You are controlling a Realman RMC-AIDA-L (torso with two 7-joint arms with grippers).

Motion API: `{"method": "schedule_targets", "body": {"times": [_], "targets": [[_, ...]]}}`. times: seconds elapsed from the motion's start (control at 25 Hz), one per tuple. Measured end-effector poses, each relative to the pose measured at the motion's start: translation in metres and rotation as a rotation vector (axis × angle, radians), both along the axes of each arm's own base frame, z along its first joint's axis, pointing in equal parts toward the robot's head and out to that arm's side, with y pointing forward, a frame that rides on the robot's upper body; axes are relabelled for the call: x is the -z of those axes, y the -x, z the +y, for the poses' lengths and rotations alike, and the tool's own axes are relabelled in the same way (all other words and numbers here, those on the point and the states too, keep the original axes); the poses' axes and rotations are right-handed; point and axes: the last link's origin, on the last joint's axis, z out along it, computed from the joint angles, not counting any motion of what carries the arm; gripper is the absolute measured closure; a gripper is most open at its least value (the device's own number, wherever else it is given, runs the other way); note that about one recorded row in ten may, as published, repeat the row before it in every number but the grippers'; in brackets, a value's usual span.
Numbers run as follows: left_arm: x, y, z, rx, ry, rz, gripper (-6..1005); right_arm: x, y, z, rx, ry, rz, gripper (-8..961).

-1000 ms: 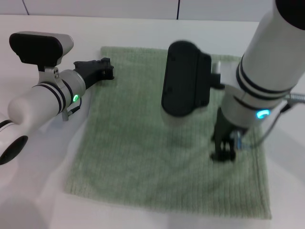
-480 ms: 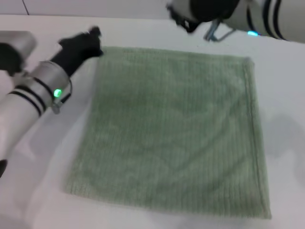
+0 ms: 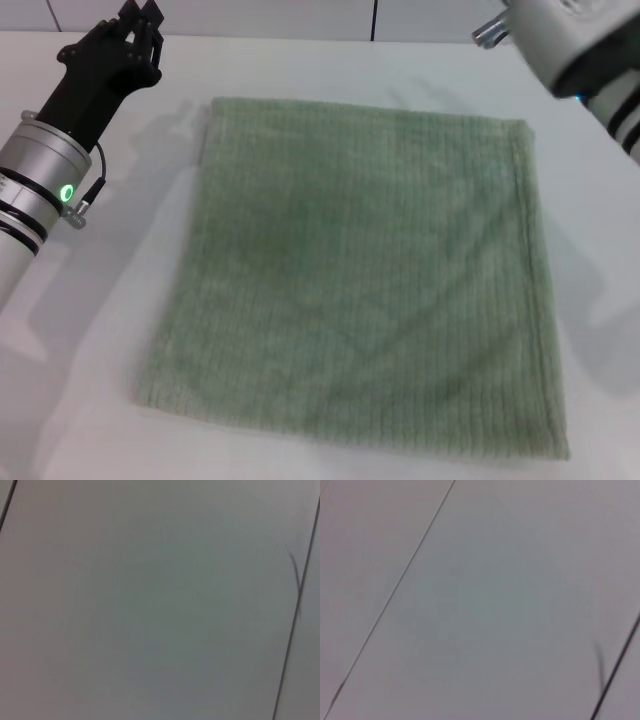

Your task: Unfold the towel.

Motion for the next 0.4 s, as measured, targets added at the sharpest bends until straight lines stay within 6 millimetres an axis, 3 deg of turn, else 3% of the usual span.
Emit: {"method": "schedule_targets", "body": {"times": [0.08,0.28,0.4], "targets": [[-0.002,0.0,-0.001,0.006,-0.008,-0.004,887,-0.002,-0.007,0.001,-0.021,-0.026,0.088,604],[-0.003,0.001,-0.003,0.009,-0.017,-0.012,658,-0.002,-0.022,0.016,0.019,-0.011,0.172,604],[-0.004,0.002,-0.004,0.008,-0.018,-0.017,658,-0.005,-0.027,0.017,0.017,-0.028,0.198,604]]}}
